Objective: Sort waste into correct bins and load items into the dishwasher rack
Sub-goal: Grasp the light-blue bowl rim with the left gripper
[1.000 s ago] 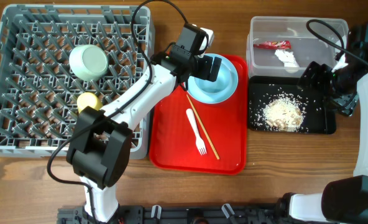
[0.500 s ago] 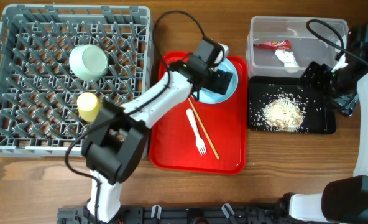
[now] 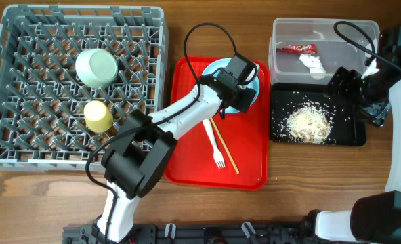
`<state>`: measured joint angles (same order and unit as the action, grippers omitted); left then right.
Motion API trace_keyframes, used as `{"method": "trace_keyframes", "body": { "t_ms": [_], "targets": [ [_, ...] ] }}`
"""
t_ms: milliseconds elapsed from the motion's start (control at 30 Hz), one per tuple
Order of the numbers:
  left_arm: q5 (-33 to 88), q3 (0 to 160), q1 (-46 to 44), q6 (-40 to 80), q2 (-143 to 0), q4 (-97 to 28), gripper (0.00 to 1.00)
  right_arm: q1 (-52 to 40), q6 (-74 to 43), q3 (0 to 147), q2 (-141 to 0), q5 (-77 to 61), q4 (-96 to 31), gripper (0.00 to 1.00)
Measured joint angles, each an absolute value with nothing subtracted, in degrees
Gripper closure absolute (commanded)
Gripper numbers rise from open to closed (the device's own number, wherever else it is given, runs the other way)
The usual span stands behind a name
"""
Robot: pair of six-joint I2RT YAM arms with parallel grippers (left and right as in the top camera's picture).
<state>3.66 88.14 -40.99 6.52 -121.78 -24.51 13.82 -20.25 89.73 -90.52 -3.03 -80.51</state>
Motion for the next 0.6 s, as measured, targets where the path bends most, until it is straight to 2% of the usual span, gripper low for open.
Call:
{"method": "trace_keyframes", "body": {
  "t_ms": [133,467,600],
  "targets": [
    [1.28,88.14,-41.12,6.39,-121.8,-24.51,0.64,13.82,-20.25,89.73,-90.52,-3.03,-80.58,0.0],
    [-0.84,88.14,-41.74,6.31,-121.84,-24.53,0.69,13.82,-20.25,89.73,-90.52,-3.22,-80.6,0.0],
    [-1.78,88.14,-42.13,6.26,-122.06,-24.58,0.76,13.82,-20.25,89.73,-90.52,-3.22,-80.58,0.0]
  ]
}}
